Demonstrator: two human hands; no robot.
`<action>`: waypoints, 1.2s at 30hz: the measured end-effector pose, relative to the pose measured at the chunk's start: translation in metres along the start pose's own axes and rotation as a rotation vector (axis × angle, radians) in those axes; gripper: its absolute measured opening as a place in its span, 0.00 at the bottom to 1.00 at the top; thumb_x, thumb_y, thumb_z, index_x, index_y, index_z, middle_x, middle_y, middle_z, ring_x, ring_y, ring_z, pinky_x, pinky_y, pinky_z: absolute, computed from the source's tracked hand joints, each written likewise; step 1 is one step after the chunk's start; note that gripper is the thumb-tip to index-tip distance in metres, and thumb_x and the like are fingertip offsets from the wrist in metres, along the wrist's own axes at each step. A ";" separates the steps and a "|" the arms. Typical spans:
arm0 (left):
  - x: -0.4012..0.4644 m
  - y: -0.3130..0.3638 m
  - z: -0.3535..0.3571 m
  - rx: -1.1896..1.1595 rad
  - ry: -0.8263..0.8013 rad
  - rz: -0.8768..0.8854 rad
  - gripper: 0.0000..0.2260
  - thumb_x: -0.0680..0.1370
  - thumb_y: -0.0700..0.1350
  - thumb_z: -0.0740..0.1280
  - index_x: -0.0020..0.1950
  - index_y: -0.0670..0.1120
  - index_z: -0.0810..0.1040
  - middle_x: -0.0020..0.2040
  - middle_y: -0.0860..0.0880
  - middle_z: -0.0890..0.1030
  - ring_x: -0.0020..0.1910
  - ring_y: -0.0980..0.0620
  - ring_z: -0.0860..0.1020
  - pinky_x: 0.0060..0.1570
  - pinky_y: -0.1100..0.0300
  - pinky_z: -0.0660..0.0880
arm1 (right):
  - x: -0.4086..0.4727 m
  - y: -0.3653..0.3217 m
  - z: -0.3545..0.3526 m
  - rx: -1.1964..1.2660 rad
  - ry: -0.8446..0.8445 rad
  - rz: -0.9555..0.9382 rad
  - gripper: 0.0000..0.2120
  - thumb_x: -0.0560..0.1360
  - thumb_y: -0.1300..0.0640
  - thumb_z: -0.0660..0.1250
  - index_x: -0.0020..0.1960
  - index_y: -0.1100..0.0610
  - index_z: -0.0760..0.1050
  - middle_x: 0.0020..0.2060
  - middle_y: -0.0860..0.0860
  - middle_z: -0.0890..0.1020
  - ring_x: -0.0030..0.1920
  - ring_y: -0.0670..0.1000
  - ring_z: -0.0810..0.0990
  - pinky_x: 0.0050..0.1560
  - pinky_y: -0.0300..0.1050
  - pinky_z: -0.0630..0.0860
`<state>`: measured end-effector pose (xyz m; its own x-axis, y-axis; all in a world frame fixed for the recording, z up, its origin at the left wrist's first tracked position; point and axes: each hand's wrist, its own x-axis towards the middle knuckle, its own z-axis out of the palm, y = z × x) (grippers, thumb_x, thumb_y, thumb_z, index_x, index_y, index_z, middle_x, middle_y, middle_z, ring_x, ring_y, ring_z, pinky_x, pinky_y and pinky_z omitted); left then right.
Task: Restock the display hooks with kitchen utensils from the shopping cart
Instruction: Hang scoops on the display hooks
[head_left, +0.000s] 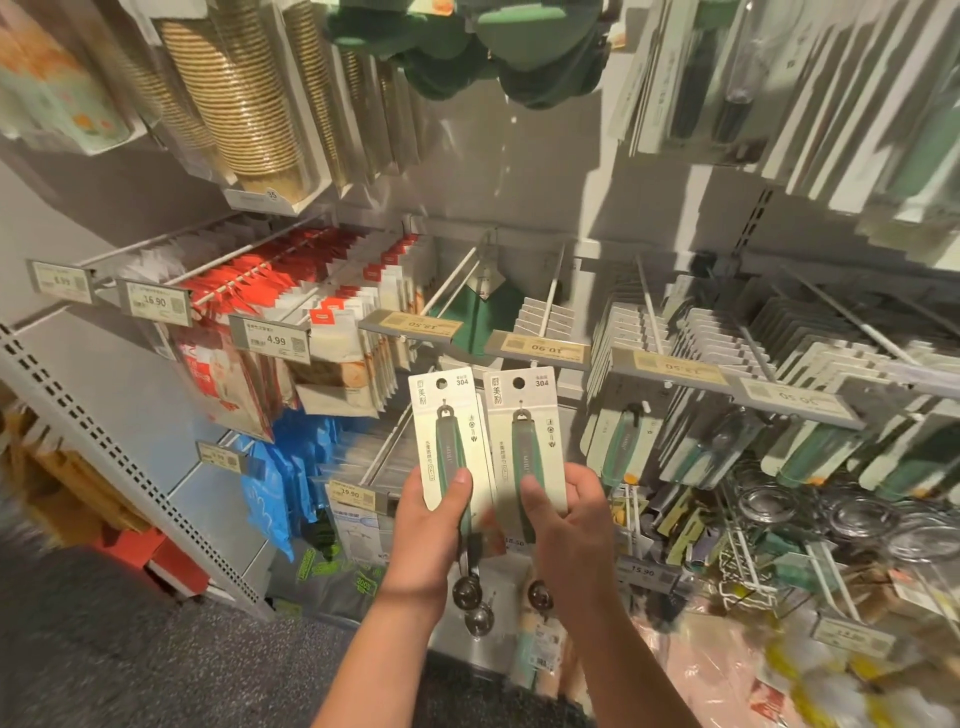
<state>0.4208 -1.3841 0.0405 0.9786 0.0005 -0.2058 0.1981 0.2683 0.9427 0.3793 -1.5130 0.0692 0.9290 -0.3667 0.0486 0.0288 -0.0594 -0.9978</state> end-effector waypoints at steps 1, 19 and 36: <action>0.000 0.000 0.001 0.001 -0.003 0.003 0.13 0.84 0.45 0.66 0.69 0.52 0.77 0.59 0.46 0.86 0.58 0.39 0.84 0.56 0.33 0.80 | 0.000 0.002 0.001 0.005 0.009 0.008 0.04 0.82 0.60 0.68 0.55 0.58 0.74 0.35 0.46 0.87 0.33 0.47 0.85 0.33 0.37 0.79; -0.004 0.004 -0.005 0.029 0.013 0.033 0.13 0.83 0.45 0.68 0.68 0.54 0.78 0.60 0.51 0.86 0.61 0.48 0.84 0.66 0.39 0.77 | 0.046 0.010 0.011 0.021 0.204 0.231 0.10 0.79 0.49 0.72 0.49 0.55 0.76 0.42 0.53 0.82 0.44 0.56 0.81 0.50 0.55 0.79; 0.009 -0.020 -0.009 -0.091 0.104 -0.131 0.32 0.73 0.68 0.67 0.72 0.51 0.76 0.70 0.44 0.79 0.69 0.41 0.78 0.68 0.34 0.73 | 0.025 0.015 0.017 -0.153 -0.083 0.279 0.14 0.77 0.49 0.65 0.41 0.59 0.82 0.32 0.46 0.85 0.36 0.41 0.83 0.36 0.36 0.76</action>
<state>0.4250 -1.3807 0.0170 0.9329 0.0581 -0.3555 0.3128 0.3583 0.8796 0.4090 -1.5069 0.0548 0.9203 -0.3119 -0.2359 -0.2812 -0.1087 -0.9535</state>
